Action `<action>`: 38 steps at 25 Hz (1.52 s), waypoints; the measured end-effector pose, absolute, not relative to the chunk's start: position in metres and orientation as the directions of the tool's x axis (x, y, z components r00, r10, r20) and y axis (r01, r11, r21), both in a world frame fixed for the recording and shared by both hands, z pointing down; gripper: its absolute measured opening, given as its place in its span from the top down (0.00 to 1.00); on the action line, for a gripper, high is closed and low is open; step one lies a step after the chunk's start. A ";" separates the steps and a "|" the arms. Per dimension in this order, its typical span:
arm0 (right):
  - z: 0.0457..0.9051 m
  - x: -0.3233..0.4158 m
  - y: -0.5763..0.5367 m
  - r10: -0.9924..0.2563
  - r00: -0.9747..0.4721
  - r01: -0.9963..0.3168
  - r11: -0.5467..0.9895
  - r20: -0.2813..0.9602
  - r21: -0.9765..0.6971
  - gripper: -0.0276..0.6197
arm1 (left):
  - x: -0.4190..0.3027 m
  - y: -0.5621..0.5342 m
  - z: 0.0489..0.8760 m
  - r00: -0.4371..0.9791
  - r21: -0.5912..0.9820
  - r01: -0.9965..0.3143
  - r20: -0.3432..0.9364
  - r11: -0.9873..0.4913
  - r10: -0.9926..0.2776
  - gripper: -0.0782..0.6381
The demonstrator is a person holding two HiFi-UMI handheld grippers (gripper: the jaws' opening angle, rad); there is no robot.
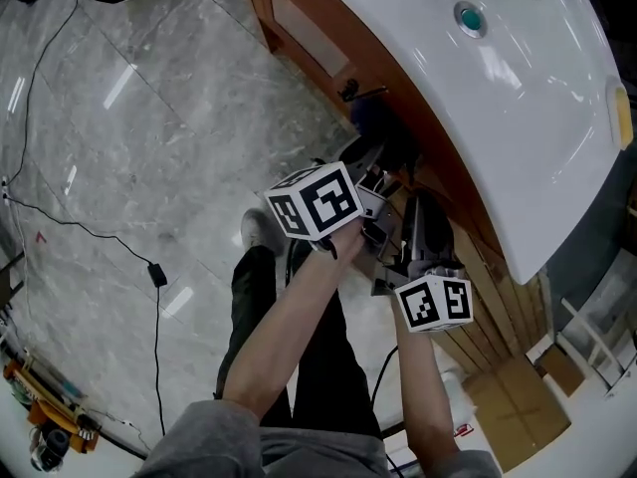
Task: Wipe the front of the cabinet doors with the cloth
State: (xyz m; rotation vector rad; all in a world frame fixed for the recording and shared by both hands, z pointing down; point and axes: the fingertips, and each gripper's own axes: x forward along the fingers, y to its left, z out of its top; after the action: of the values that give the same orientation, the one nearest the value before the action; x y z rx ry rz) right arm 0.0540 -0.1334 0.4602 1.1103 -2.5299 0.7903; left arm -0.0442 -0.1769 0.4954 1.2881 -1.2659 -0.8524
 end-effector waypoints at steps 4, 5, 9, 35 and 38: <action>0.469 0.062 -0.134 -0.592 -0.665 -0.746 0.554 0.455 -0.370 0.94 | -0.040 -0.176 0.513 0.172 0.967 -0.182 0.210 0.178 -0.963 0.75; 0.471 0.064 -0.134 -0.591 -0.664 -0.747 0.553 0.458 -0.369 0.94 | -0.039 -0.176 0.518 0.172 0.966 -0.181 0.215 0.184 -0.961 0.75; 0.480 0.069 -0.132 -0.587 -0.659 -0.751 0.548 0.471 -0.368 0.94 | -0.037 -0.176 0.539 0.170 0.966 -0.152 0.235 0.210 -0.957 0.75; 0.512 0.060 -0.131 -0.563 -0.664 -0.745 0.553 0.493 -0.373 0.94 | -0.028 -0.178 0.598 0.212 0.962 -0.149 0.259 0.231 -0.942 0.75; 0.517 0.062 -0.132 -0.567 -0.660 -0.749 0.549 0.492 -0.372 0.94 | -0.028 -0.178 0.602 0.213 0.956 -0.174 0.269 0.235 -0.939 0.75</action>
State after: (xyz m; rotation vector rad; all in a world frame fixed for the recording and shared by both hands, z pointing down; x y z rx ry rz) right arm 0.0615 -0.1318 0.5171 1.0863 -2.4733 0.8144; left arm -0.0282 -0.1781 0.6024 1.2222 -1.2465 -0.7751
